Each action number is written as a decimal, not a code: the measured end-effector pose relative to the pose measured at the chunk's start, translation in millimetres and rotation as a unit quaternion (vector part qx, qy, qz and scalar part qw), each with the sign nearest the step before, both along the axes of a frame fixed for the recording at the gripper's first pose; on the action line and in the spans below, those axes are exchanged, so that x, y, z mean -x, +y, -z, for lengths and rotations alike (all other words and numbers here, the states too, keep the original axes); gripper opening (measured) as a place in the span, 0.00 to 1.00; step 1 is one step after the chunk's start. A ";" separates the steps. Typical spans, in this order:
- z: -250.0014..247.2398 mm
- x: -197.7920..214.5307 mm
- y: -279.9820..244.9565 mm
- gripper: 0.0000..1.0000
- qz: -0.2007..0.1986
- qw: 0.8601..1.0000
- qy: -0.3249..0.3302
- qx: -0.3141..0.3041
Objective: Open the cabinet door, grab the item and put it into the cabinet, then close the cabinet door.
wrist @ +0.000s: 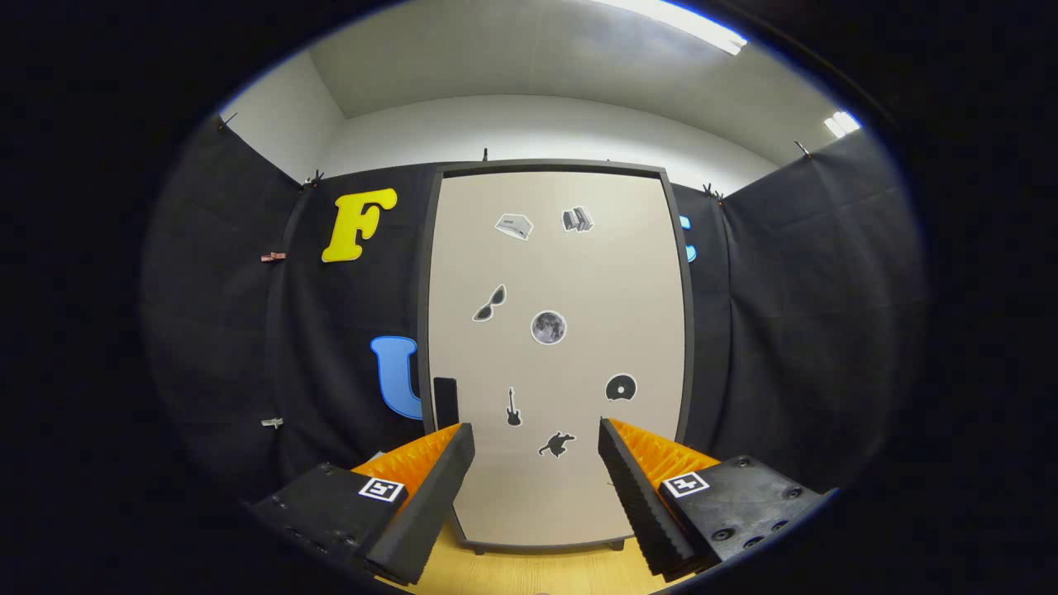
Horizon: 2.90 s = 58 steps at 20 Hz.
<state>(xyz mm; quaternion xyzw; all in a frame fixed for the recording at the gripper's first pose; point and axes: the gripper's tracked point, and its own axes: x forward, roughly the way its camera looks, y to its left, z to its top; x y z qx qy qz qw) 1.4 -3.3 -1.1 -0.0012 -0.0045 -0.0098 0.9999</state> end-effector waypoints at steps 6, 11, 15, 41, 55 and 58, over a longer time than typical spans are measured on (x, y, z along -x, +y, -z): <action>-7.1 -6.7 25.6 0.97 -0.035 0.999 -0.025 -0.020; -1.5 -16.8 34.3 0.97 -0.035 0.999 -0.020 -0.005; 11.2 -28.0 53.3 0.97 -0.047 0.999 -0.006 -0.011; 111.8 -158.3 100.5 0.59 -0.013 0.998 0.064 0.007; 114.3 -152.5 102.6 0.24 -0.016 0.997 0.076 0.019; 109.9 -133.1 102.1 0.24 -0.026 0.996 0.079 0.014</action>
